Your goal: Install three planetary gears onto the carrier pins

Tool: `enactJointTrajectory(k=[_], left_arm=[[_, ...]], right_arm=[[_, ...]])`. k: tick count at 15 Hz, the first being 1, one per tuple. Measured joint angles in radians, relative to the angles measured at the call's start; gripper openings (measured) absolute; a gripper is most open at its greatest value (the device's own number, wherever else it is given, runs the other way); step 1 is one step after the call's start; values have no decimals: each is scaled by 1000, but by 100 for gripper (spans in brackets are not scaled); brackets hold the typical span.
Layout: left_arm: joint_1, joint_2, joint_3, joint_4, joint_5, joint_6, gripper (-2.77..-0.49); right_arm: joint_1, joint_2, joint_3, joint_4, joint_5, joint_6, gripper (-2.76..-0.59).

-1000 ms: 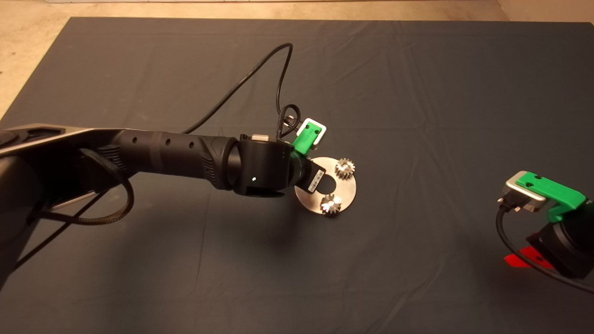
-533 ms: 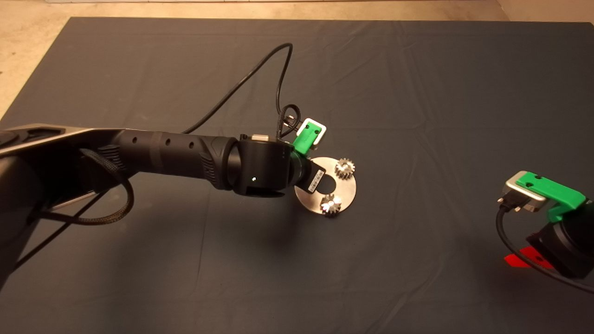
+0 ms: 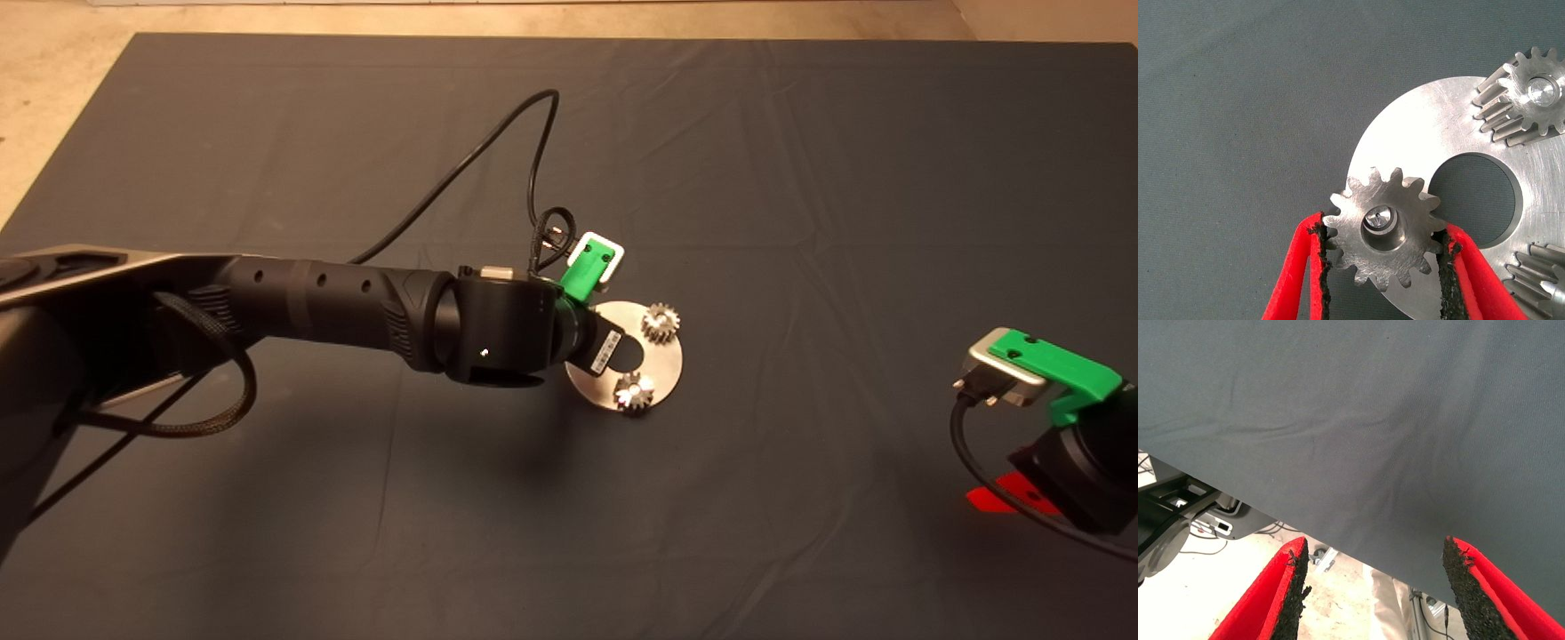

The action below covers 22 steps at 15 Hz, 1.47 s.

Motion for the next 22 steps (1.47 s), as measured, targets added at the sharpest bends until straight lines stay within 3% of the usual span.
enactJointTrajectory(k=[4,14,18,22], left_arm=[[27,0,-7,15,-6,10,-249],[27,-2,-8,15,-12,46,-250],[28,-2,-8,15,-14,47,-234],[28,-2,-8,14,-14,47,-234]], right_arm=[[0,2,0,0,0,0,-188],[0,3,0,0,0,0,-188],[0,3,0,0,0,0,-188],[0,3,0,0,0,0,-188]])
